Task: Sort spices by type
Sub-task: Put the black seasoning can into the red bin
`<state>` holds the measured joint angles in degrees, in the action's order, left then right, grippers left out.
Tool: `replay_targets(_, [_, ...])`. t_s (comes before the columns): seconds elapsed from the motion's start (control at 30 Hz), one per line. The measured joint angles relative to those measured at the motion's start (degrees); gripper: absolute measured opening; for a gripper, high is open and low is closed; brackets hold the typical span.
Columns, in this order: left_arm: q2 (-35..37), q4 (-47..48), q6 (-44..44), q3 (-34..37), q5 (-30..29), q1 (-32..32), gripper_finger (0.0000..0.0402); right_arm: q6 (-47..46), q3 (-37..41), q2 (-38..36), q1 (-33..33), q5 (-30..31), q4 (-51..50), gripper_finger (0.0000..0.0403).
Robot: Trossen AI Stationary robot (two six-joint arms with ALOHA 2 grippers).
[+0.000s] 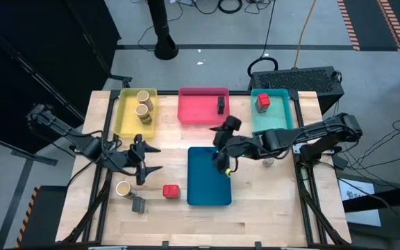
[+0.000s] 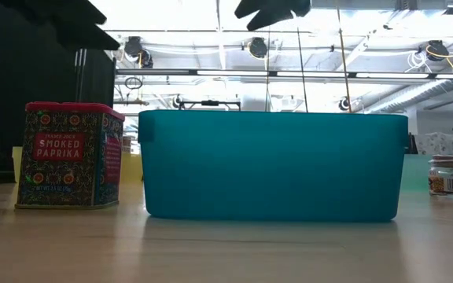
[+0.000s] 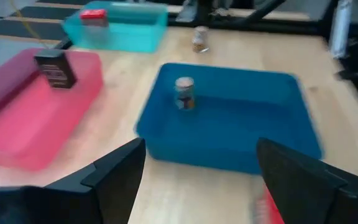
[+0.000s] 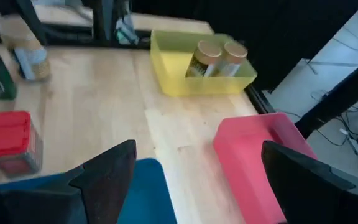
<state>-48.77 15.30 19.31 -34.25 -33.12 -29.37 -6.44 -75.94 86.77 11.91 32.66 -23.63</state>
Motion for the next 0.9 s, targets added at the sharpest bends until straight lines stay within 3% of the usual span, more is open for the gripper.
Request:
replay_targets(0.17, [-0.8,4.7,9.2,-3.1,4.3,-3.7,0.0310,-1.4,-7.5,4.2,0.6,-3.7,-8.5,0.0329])
replay_targets(0.33, [-6.0,21.3,22.9,-11.4,7.1,-6.2,0.0310,-1.7,-8.2,4.7,0.6,-6.3,-10.7,0.0329])
replay_targets(0.43, [-11.1,30.4,28.8,-17.1,14.1,-6.9,0.0310,-2.0,-8.2,4.7,0.6,-6.2,-12.0,0.0329])
replay_targets(0.67, [-20.9,37.5,28.3,-21.8,32.5,-9.4,0.0310,-1.2,-8.2,4.7,0.5,-5.8,-12.3,0.0329])
replay_targets(0.9, [-23.2,38.5,28.5,-21.8,35.0,-10.1,0.0310,-0.4,-8.2,4.7,0.5,-5.9,-12.6,0.0329])
